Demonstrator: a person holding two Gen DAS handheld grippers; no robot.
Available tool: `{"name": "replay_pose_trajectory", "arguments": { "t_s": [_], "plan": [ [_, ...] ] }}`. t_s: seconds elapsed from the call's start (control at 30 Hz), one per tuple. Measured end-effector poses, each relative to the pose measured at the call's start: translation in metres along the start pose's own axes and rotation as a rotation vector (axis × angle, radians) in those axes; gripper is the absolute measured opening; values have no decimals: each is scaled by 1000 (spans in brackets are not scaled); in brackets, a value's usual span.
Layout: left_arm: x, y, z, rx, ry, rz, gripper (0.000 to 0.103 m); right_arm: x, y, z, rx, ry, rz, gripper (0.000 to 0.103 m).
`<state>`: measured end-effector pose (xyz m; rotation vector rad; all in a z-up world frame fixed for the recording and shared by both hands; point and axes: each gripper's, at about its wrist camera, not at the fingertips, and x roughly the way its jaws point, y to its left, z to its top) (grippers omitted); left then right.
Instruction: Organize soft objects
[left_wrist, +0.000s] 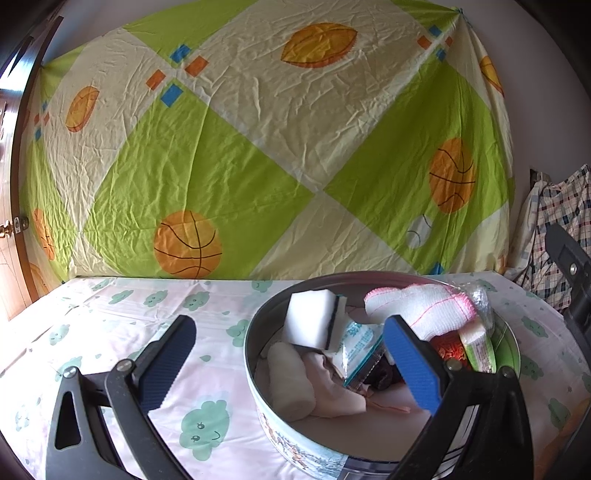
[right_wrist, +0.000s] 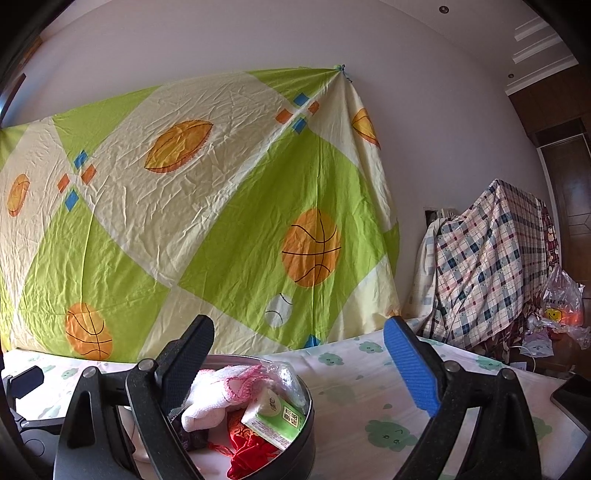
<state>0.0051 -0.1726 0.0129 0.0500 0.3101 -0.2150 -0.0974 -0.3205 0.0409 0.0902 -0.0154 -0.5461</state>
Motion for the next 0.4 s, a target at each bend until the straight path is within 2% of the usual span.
{"name": "replay_pose_trajectory", "arguments": {
  "t_s": [0.4],
  "plan": [
    [-1,0,0,6,-2,-31,103,2,-3,0,4,11,-23,96]
  ]
}}
